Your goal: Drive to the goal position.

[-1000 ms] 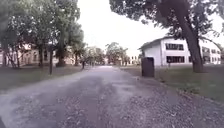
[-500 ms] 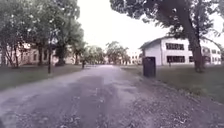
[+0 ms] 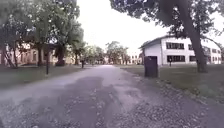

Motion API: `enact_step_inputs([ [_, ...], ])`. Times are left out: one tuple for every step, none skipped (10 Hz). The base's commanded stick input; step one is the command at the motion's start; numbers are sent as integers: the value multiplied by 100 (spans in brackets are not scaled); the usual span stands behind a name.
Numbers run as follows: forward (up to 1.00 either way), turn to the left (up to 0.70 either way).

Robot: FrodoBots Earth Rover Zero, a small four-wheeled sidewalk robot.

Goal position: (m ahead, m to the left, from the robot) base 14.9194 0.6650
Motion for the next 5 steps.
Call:
enact_step_inputs([
  [45, 0],
  [45, 0],
  [45, 0],
  [45, 0],
  [45, 0],
])
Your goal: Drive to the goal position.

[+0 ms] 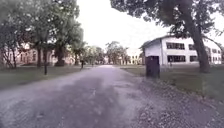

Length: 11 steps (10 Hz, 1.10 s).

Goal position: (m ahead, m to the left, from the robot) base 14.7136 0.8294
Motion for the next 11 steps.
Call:
enact_step_inputs([
  [45, 0],
  [45, 0],
  [45, 0],
  [45, 0],
  [45, 0],
  [45, 0],
  [45, 0],
  [45, 0],
  [45, 0],
  [45, 0],
  [45, 0],
])
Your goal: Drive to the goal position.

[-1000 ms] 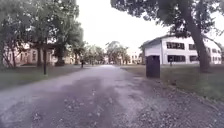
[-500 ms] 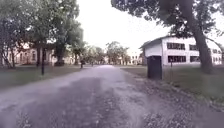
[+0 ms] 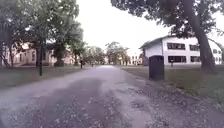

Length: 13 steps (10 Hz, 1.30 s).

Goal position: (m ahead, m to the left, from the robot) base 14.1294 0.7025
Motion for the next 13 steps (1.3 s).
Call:
enact_step_inputs([
  [45, 0],
  [45, 0],
  [45, 0],
  [45, 15],
  [45, 27],
  [45, 27],
  [45, 10],
  [45, 0],
  [45, 0],
  [45, 0],
  [45, 0],
  [45, 0],
  [45, 0],
])
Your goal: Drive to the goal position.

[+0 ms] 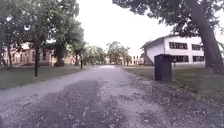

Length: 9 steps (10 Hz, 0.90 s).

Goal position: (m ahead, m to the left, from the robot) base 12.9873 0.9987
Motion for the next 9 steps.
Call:
enact_step_inputs([
  [45, 0],
  [45, 0],
  [45, 0],
  [45, 0],
  [45, 0],
  [45, 0],
  [45, 0],
  [45, 0],
  [45, 0],
])
